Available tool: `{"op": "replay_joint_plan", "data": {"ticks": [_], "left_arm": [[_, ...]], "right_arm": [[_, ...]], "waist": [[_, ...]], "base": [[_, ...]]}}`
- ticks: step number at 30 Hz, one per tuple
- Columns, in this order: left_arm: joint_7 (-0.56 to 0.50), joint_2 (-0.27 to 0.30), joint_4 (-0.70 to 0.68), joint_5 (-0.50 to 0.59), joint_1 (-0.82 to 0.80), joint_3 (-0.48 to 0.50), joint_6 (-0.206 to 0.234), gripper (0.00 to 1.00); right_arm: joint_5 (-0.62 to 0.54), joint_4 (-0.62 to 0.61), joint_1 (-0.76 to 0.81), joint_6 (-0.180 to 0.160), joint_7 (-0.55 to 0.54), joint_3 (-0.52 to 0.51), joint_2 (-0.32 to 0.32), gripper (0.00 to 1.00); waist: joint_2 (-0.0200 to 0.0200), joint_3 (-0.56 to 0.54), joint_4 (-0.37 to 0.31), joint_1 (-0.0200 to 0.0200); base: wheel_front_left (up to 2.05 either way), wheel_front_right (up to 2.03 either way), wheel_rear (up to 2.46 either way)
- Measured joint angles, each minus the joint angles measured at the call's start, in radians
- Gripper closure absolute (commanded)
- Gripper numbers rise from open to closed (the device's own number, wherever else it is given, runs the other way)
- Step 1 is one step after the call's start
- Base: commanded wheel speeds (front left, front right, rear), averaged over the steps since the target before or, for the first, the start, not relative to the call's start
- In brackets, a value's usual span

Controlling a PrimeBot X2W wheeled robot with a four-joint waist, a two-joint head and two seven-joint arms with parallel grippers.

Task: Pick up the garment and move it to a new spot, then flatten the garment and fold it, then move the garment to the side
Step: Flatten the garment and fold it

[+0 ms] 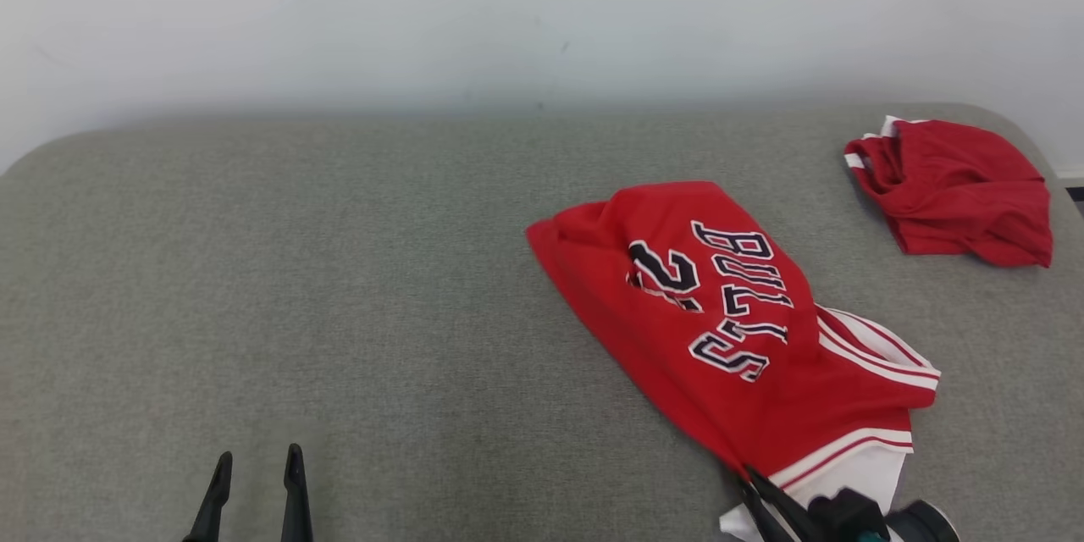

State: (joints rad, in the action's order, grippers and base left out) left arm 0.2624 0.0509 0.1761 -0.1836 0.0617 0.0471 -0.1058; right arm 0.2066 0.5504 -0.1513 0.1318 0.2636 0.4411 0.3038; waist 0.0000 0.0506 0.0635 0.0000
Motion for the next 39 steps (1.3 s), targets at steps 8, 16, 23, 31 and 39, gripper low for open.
{"op": "replay_joint_plan", "data": {"ticks": [8, 16, 23, 31, 39], "left_arm": [[0.0, -0.001, -0.001, 0.001, -0.001, -0.012, -0.001, 0.0], [0.0, 0.0, 0.001, 0.016, -0.003, -0.002, -0.009, 0.0], [0.0, 0.027, 0.006, 0.077, -0.072, 0.003, -0.019, 0.0], [0.0, 0.227, 0.12, -0.021, -0.268, -0.16, -0.024, 0.0], [-0.066, 0.496, 0.286, -0.337, -0.531, -0.53, -0.025, 0.0]], "right_arm": [[0.098, -0.145, 0.092, 0.0, 0.0, 0.04, 0.081, 0.0], [0.101, -0.356, 0.095, 0.0, 0.0, 0.016, 0.081, 0.0], [0.034, -0.439, 0.1, 0.0, 0.001, -0.152, -0.037, 0.0], [0.01, -0.419, 0.085, 0.0, 0.0, -0.295, -0.202, 0.0], [-0.001, -0.385, 0.042, 0.0, 0.0, -0.274, -0.246, 0.0]], "waist": [[0.0, -0.001, -0.049, 0.0], [0.0, 0.002, -0.061, 0.0], [0.0, 0.018, -0.088, 0.0], [0.0, 0.053, -0.161, 0.0], [0.0, 0.103, -0.26, 0.0001]], "base": [[0.0, 0.0, 0.0], [0.0, 0.0, 0.0], [0.0, 0.0, 0.0], [0.0, 0.0, 0.0], [0.0, 0.0, 0.0]]}}
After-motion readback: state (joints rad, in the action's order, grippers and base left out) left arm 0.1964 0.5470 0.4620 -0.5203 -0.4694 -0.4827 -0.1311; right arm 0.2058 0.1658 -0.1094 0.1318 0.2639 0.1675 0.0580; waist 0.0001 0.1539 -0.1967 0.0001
